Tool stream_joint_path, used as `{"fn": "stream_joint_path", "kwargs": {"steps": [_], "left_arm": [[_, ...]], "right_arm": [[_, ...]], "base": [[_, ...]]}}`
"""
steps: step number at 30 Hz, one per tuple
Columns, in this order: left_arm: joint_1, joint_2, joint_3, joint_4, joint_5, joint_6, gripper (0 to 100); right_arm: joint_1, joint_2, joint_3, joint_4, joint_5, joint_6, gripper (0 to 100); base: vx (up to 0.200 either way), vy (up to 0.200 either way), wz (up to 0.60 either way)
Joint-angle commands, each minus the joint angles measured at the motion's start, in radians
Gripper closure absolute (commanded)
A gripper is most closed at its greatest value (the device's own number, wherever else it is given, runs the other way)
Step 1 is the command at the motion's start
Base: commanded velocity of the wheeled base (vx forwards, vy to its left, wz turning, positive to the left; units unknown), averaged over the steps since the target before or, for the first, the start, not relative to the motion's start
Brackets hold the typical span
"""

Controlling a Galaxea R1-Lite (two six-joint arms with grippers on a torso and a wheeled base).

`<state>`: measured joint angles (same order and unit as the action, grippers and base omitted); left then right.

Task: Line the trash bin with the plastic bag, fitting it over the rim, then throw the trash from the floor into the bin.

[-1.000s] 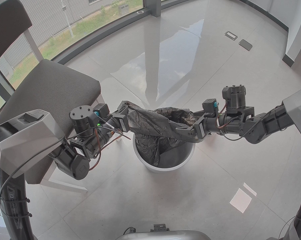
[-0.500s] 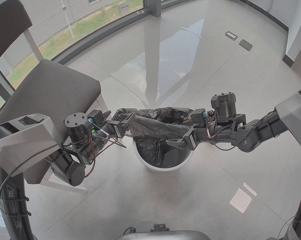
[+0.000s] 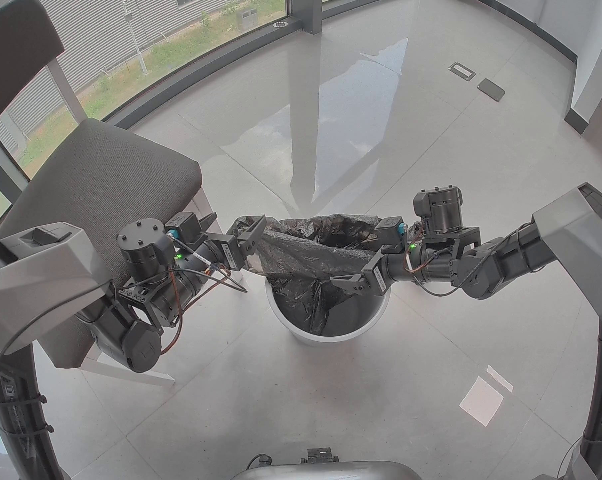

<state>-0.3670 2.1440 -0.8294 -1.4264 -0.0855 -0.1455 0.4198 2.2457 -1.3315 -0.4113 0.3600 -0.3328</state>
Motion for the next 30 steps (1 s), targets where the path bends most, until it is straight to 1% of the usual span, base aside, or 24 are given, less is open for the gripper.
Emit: {"fn": "stream_joint_path", "kwargs": {"steps": [1, 2, 9, 13, 21, 30], "left_arm": [[0.0, -0.035, 0.006, 0.0, -0.003, 0.0, 0], [0.0, -0.036, 0.006, 0.0, -0.005, 0.0, 0], [0.0, -0.038, 0.007, 0.0, -0.008, 0.0, 0], [0.002, -0.038, 0.006, 0.0, -0.008, -0.002, 0], [0.0, -0.039, 0.003, -0.002, -0.01, -0.003, 0], [0.01, -0.036, 0.012, -0.028, -0.01, -0.005, 0]], "right_arm": [[0.001, 0.014, -0.003, 0.032, -0.001, -0.017, 0], [0.001, 0.014, -0.005, 0.04, -0.001, -0.017, 100], [0.008, 0.015, 0.002, 0.062, -0.007, -0.02, 100], [0.03, 0.011, 0.015, 0.06, -0.006, -0.034, 100], [0.126, -0.023, 0.103, 0.052, -0.007, -0.04, 100], [0.174, -0.038, 0.112, 0.054, -0.006, -0.031, 100]], "base": [[0.0, 0.0, 0.0], [0.0, 0.0, 0.0], [0.0, 0.0, 0.0], [0.0, 0.0, 0.0], [0.0, 0.0, 0.0], [0.0, 0.0, 0.0]]}}
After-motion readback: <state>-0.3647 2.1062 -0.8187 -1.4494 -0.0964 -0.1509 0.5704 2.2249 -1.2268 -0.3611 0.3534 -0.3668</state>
